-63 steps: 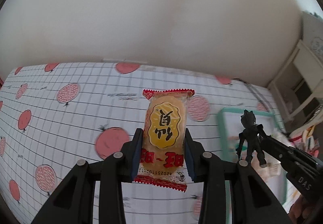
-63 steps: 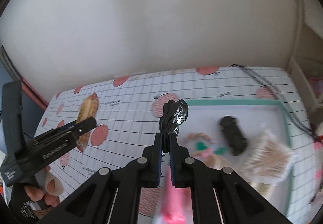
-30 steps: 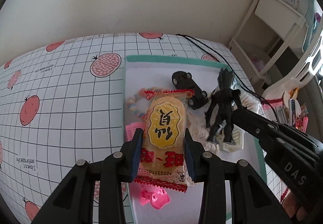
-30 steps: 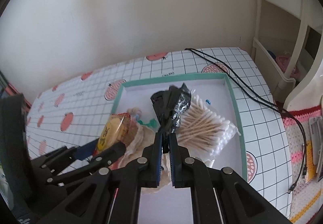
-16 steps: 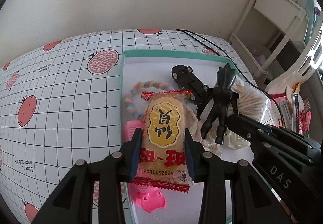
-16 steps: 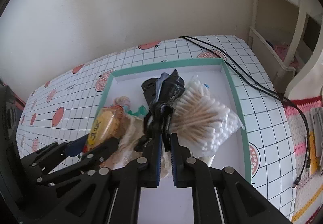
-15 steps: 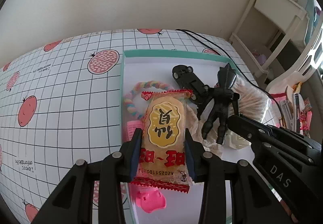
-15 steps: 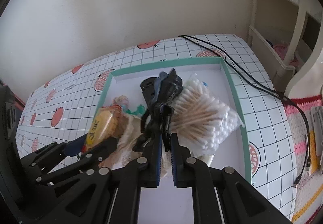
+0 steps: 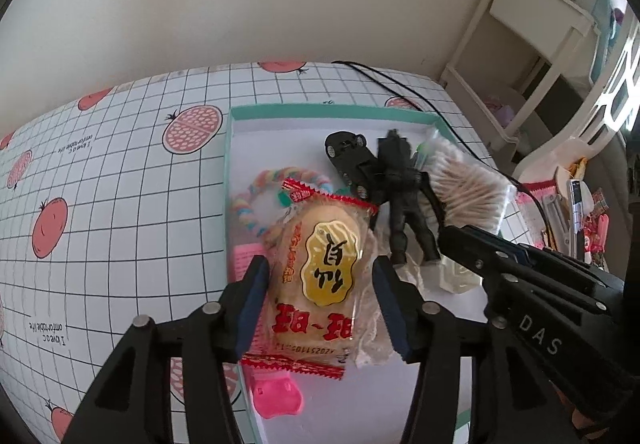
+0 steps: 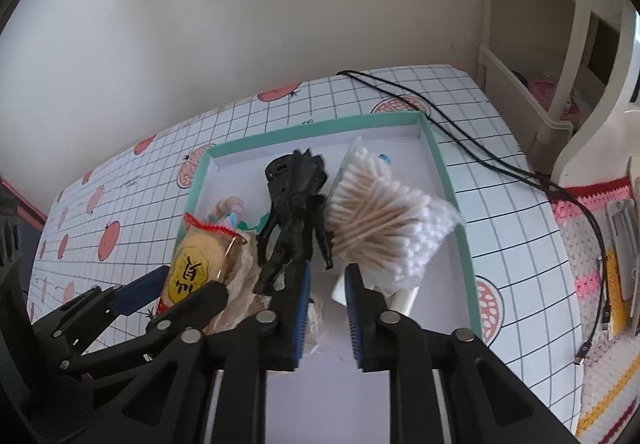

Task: Organize objects
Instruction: 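Open both grippers to drop the packet and figure into the tray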

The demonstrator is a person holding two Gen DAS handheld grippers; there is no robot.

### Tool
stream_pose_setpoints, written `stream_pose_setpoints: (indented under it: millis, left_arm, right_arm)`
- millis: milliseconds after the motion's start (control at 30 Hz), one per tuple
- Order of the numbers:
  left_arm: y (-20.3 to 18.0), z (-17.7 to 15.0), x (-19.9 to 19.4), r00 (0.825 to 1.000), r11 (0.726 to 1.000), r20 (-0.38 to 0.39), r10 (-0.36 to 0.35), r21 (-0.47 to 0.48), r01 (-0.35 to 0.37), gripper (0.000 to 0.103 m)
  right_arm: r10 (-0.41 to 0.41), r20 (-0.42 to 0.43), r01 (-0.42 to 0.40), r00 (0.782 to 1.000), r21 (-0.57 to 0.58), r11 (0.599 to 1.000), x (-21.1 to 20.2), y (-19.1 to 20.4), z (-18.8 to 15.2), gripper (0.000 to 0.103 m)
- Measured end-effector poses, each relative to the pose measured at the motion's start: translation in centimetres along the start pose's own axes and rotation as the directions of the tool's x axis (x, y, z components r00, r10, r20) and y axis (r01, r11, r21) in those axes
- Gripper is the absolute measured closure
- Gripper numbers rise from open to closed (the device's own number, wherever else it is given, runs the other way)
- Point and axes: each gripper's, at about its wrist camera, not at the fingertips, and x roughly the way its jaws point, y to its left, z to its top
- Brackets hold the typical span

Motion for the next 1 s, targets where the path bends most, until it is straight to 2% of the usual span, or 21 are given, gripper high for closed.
stream_pose_setpoints:
  millis: [233, 400, 467, 500, 533, 633, 667, 733, 1000]
  left_arm:
    - [0.5, 0.4, -1.1, 1.0, 1.0, 0.025, -0.016, -0.022, 0.016, 0.048]
    - [1.4, 1.0, -2.4, 0.998, 0.999, 0.064, 0.018, -0.05, -0.015, 0.046]
    - [2.0, 1.1, -2.7, 0.996, 0.996, 0.08, 0.045, -0.074, -0.039, 0.038]
    - [2.4, 1.1, -2.8, 0.995, 0.995, 0.082, 0.06, -0.087, -0.053, 0.032]
    - [2.7, 1.0, -2.8, 0.994, 0.993, 0.082, 0.073, -0.097, -0.065, 0.031]
    - [3.8, 0.8, -2.7, 0.991, 0.987, 0.077, 0.11, -0.126, -0.099, 0.031]
    - [4.1, 0.7, -2.7, 0.99, 0.985, 0.076, 0.118, -0.132, -0.108, 0.031]
    - [4.7, 0.6, -2.6, 0.987, 0.981, 0.076, 0.14, -0.144, -0.127, 0.022]
    - [6.7, 0.2, -2.3, 0.979, 0.968, 0.069, 0.192, -0.176, -0.177, 0.018]
  right_arm:
    - [0.006, 0.038, -0.006, 0.999, 0.011, 1.0, -1.4, -0.2, 0.6, 0.077]
    - [0.003, 0.044, -0.003, 0.999, 0.008, 1.0, -1.6, -0.1, 0.6, 0.076]
    - [0.003, 0.053, -0.003, 0.999, 0.007, 1.0, -1.6, 0.0, 0.5, 0.057]
    - [0.004, 0.057, -0.004, 0.998, 0.006, 1.0, -1.6, 0.0, 0.5, 0.052]
    - [0.009, 0.061, -0.009, 0.998, 0.005, 1.0, -1.6, 0.0, 0.5, 0.05]
    - [0.008, 0.074, -0.008, 0.997, 0.001, 1.0, -1.6, 0.2, 0.5, 0.035]
    - [0.005, 0.073, -0.005, 0.997, -0.003, 1.0, -1.5, 0.3, 0.5, 0.034]
    - [0.0, 0.073, 0.0, 0.997, -0.006, 1.0, -1.4, 0.3, 0.4, 0.029]
    - [-0.013, 0.068, 0.013, 0.998, 0.006, 1.0, -1.0, 0.1, 0.2, 0.017]
